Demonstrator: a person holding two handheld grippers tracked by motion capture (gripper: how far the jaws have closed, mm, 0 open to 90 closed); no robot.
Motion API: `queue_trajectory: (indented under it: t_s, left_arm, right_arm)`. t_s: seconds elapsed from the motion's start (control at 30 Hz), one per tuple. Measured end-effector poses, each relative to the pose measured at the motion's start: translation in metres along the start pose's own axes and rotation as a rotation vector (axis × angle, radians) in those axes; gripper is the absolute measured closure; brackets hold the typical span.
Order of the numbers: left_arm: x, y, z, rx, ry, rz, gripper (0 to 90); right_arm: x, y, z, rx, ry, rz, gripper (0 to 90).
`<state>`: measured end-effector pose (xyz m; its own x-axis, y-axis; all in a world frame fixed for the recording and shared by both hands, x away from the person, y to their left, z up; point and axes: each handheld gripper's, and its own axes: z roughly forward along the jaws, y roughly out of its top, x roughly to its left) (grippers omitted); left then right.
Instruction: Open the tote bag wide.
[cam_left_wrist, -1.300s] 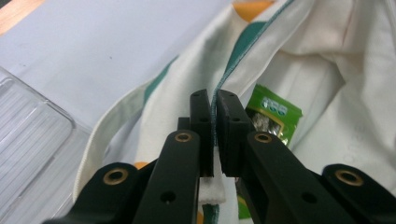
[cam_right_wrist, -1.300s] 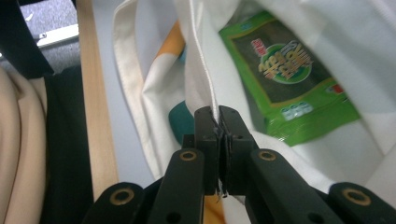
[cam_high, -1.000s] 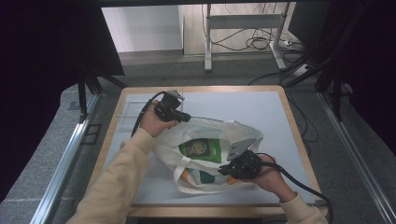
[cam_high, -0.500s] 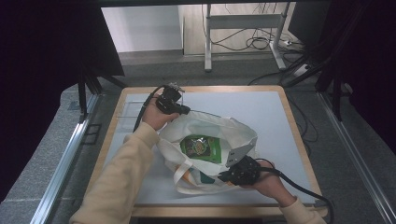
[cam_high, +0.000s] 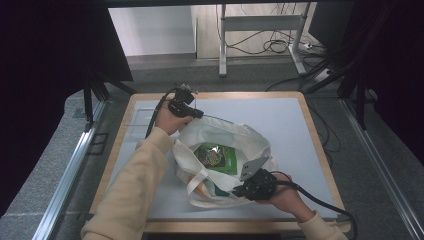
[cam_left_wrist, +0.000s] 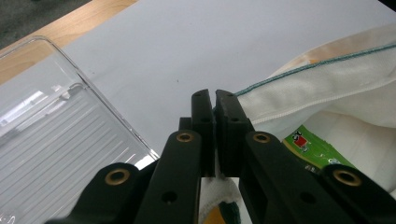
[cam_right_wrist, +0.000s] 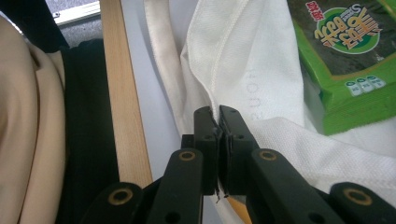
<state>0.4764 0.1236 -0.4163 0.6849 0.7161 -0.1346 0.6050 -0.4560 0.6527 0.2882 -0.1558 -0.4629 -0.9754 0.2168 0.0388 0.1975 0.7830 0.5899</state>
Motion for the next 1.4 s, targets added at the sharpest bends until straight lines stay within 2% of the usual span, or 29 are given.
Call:
queue_trajectory:
  t_s: [0.23, 0.4, 0.5, 0.83, 0.93, 1.03, 1.1, 1.2, 1.3, 1.4]
  left_arm:
    - [-0.004, -0.004, -0.003, -0.013, -0.006, 0.018, 86.6]
    - [-0.011, -0.005, -0.015, -0.046, -0.001, 0.044, 83.2]
    - [-0.015, -0.007, -0.024, -0.05, -0.006, 0.064, 80.1]
    - [-0.031, -0.026, -0.057, -0.095, -0.028, 0.122, 70.1]
    - [-0.038, -0.035, -0.063, -0.097, -0.055, 0.134, 68.3]
    - [-0.043, -0.046, -0.068, -0.095, -0.077, 0.152, 66.1]
    - [-0.048, -0.054, -0.069, -0.114, -0.097, 0.134, 64.7]
    - [-0.054, -0.065, -0.071, -0.113, -0.111, 0.148, 62.1]
    - [-0.059, -0.073, -0.071, -0.104, -0.136, 0.151, 60.1]
    - [-0.063, -0.078, -0.069, -0.074, -0.141, 0.166, 59.4]
  right_arm:
    - [-0.002, -0.001, -0.001, -0.011, 0.002, 0.008, 85.1]
    - [-0.003, 0.0, -0.003, -0.022, 0.003, 0.015, 84.1]
    - [-0.003, 0.0, -0.004, -0.028, 0.003, 0.016, 82.3]
    - [-0.004, 0.001, -0.006, -0.048, 0.002, 0.022, 64.6]
    - [-0.004, 0.003, -0.008, -0.065, -0.018, 0.02, 54.6]
    - [-0.006, 0.004, -0.012, -0.102, -0.033, 0.046, 47.9]
    - [-0.008, 0.005, -0.017, -0.12, -0.051, 0.056, 46.6]
    - [-0.011, 0.01, -0.026, -0.145, -0.089, 0.059, 45.6]
    - [-0.017, 0.018, -0.033, -0.17, -0.121, 0.063, 45.8]
    - [-0.024, 0.026, -0.035, -0.169, -0.147, 0.063, 51.6]
